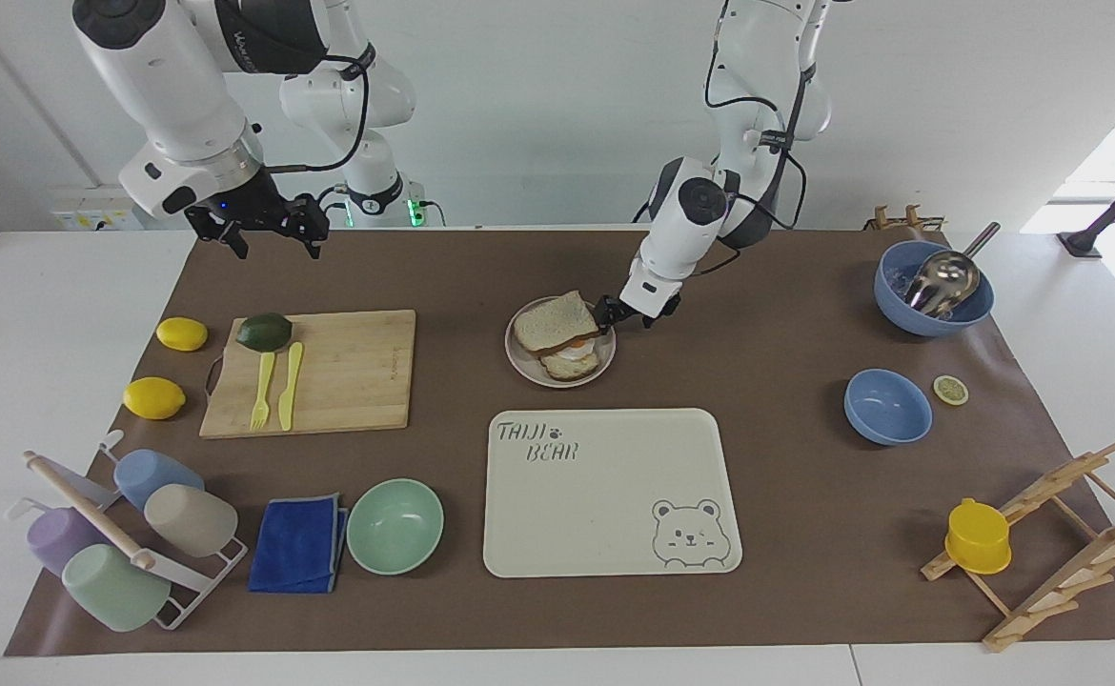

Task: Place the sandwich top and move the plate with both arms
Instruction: 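Retract the right gripper while the left gripper reaches the plate rim, then grip the rim of the grey plate with the left gripper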

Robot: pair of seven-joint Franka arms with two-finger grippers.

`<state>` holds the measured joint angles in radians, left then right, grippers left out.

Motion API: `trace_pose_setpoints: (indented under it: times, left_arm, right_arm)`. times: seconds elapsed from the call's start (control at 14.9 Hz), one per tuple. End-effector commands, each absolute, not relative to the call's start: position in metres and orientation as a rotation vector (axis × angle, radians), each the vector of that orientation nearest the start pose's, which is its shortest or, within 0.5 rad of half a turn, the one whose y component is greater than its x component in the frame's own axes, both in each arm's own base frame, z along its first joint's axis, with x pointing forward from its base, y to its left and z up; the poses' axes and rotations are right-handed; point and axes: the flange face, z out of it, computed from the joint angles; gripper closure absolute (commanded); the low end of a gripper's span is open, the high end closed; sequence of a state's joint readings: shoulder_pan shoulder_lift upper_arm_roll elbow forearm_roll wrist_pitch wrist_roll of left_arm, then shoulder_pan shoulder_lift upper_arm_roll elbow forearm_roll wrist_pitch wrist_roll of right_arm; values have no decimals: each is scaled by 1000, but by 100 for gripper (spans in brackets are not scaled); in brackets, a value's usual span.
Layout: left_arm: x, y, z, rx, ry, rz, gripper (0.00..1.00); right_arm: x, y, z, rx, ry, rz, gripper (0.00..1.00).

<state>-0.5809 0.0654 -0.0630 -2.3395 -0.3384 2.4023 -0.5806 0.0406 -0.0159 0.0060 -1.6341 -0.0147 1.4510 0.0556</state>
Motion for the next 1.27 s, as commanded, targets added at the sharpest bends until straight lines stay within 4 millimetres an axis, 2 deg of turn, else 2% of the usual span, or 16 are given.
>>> trace_pose_setpoints:
  times: [0.0, 0.07, 0.2, 0.33, 0.47, 0.74, 1.21]
  left_arm:
    - [398, -309, 305, -3325, -320, 226, 13]
    - [397, -311, 305, -3328, -331, 237, 14]
    - [393, -316, 305, -3341, -345, 253, 19]
    - [392, -318, 303, -3340, -341, 257, 27]
    - [389, -322, 303, -3341, -323, 258, 40]
    - [389, -322, 303, -3342, -320, 258, 62]
    - [388, -323, 302, -3341, -320, 262, 84]
  right_arm:
    - [538, 1, 596, -3140, 15, 275, 0]
    - [540, 1, 603, -3135, -14, 246, 0]
    - [539, -1, 602, -3129, -10, 255, 0]
    - [538, -11, 603, -3127, 17, 252, 0]
    - [539, -11, 599, -3127, 26, 262, 0]
    - [531, -8, 608, -3129, 17, 248, 0]
    - [531, -9, 608, -3129, 24, 250, 0]
